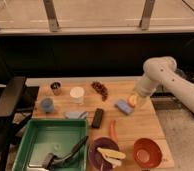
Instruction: Place apple in metal cup
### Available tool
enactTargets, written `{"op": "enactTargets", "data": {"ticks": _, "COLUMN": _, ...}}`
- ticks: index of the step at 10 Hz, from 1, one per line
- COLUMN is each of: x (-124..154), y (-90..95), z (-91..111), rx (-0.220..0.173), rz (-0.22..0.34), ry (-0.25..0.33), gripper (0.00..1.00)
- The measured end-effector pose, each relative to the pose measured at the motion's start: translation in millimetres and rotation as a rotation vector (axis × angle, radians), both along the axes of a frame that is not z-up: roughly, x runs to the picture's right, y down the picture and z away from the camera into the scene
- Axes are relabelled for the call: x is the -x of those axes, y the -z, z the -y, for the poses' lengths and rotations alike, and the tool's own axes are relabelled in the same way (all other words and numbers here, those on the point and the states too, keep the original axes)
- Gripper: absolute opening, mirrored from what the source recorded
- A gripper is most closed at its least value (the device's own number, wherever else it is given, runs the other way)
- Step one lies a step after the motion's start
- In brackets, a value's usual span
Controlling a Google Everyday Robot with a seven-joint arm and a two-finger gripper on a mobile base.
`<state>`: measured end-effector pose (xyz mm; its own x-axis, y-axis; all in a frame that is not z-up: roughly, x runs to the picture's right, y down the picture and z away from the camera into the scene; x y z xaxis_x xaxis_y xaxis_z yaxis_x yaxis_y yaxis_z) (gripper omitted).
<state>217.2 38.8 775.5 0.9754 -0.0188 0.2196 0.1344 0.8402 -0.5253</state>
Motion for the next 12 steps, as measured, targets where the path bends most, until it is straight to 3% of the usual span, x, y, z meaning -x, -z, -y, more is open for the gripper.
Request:
{"op": "enactTargets", "data": {"ticks": 2, "x": 35.4, "y": 2.2, "z": 41.5, "rx": -0.033, "rz": 0.044, "ry": 0.042, "gripper": 0.00}}
{"op": "enactTargets", "data": {"ticks": 7, "x": 36.0, "y": 2.9, "z": 43.3, "rx": -0.032, "rz": 0.044, "ry": 0.046, "gripper": 0.00}}
{"op": "enactTargets", "data": {"ticks": 9, "x": 34.5, "y": 3.7, "z": 46.5, "rx": -0.056, "rz": 0.046, "ry": 0.045, "gripper": 0.00}}
{"op": "enactTargets", "data": {"ticks": 10, "x": 38.5, "y": 4.6, "z": 54.3, "rx": -0.078, "rz": 0.054, "ry": 0.054, "gripper": 0.00}}
{"op": "enactTargets", "data": {"ticks": 12, "x": 65.9, "y": 2.4, "z": 89.7, "rx": -0.115, "rz": 0.082, "ry": 0.104, "gripper": 0.00}}
